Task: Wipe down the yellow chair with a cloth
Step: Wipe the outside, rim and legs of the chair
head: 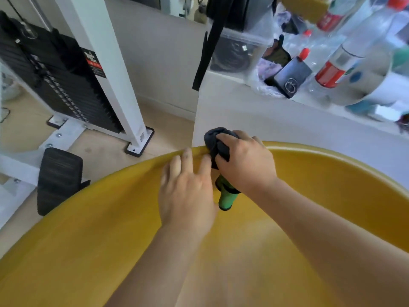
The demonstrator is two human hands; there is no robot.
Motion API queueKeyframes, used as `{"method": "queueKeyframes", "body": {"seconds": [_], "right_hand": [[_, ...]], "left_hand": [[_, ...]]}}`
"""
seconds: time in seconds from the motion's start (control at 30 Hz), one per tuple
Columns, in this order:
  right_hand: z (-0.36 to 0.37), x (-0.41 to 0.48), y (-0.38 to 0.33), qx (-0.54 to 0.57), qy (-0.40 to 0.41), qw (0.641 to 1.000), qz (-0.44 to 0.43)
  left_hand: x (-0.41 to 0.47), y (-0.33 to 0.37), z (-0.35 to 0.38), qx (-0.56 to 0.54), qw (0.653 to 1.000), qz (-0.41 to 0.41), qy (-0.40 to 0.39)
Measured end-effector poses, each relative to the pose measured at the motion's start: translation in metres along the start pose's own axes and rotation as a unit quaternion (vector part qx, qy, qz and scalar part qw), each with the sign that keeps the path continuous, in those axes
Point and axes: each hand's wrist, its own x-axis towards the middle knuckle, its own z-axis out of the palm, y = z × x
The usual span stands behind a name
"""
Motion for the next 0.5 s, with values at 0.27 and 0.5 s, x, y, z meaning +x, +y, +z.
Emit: {"method": "queueKeyframes", "body": {"seconds": [0.27, 0.5], "right_hand": [[-0.026, -0.010, 0.119, -0.009, -0.007, 0.995, 0.097], [-0.056, -0.045, 0.205, -0.048, -0.014, 0.972, 0.230]], "left_hand": [[0.027, 0.099, 0.024, 0.000, 0.998, 0.059, 0.001], [0.045, 0.182, 0.048, -0.013, 0.991, 0.130, -0.011]]}}
